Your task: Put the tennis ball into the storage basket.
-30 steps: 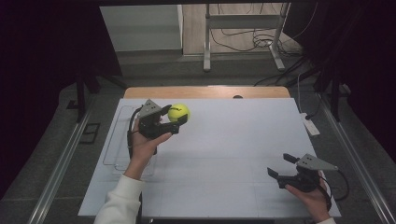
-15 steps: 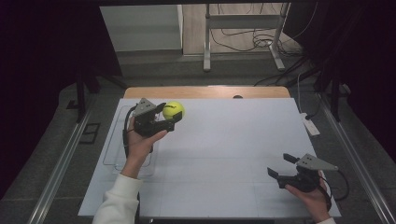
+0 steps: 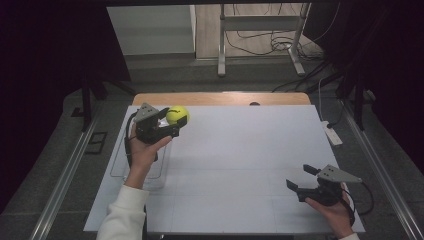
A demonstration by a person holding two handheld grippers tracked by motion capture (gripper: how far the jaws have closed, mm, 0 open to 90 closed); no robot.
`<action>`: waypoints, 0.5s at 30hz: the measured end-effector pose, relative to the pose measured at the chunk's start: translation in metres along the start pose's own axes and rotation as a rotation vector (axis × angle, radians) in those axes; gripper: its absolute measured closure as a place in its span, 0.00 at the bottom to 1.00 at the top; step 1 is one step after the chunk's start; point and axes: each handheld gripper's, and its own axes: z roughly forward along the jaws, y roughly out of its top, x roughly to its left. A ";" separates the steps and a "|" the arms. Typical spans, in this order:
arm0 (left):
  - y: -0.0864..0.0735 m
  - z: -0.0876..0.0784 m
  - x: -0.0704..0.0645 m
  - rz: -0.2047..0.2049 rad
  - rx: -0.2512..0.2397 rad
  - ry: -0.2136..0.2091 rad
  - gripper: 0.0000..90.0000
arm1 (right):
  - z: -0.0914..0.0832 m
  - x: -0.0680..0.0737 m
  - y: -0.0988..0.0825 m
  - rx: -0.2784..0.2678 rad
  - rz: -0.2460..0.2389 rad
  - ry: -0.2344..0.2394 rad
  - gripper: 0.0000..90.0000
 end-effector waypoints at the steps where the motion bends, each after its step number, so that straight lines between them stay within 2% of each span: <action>1: 0.000 0.000 0.000 0.000 0.000 0.000 0.30 | 0.000 0.000 0.000 0.000 0.000 0.000 0.14; 15: -0.002 -0.006 0.017 -0.033 -0.008 0.044 0.30 | 0.000 0.000 0.000 -0.003 -0.002 -0.001 0.14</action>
